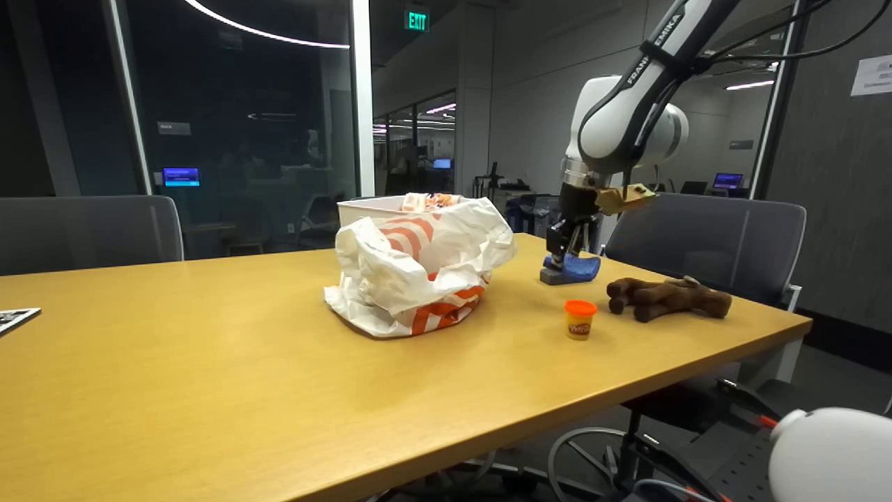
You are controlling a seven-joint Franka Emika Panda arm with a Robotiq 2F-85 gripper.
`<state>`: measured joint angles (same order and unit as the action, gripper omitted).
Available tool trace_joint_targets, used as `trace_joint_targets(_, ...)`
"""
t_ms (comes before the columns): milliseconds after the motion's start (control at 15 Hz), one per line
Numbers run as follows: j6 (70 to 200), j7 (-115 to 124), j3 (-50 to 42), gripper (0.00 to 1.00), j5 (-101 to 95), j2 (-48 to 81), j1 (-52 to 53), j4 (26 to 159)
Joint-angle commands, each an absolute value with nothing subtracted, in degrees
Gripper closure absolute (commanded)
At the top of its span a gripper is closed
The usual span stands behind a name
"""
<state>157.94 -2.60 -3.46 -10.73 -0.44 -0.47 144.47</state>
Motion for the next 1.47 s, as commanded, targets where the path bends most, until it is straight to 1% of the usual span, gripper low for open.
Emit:
trace_joint_targets(0,153.8,-0.7,-2.2,0.8,-14.9,-13.5,-1.0,147.5)
trace_joint_targets(267,151.8,-13.8,-1.3,0.82,-5.7,-22.6,5.4,147.7)
trace_joint_targets(467,148.4,-19.3,-0.3,0.82,-1.2,-23.6,11.9,144.7)
trace_joint_targets(733,147.1,-23.4,2.7,0.82,-0.8,-16.0,17.7,138.6)
trace_joint_targets(800,146.9,-24.2,3.5,0.84,-1.0,-13.5,18.4,136.8)
trace_joint_targets(1000,145.9,-25.9,6.7,0.83,-2.4,-4.4,18.8,129.5)
trace_joint_targets(1267,138.1,-34.1,10.2,0.85,1.9,6.9,18.0,117.2)
trace_joint_targets(1400,134.0,-39.6,12.1,0.83,3.6,11.2,16.4,110.9)
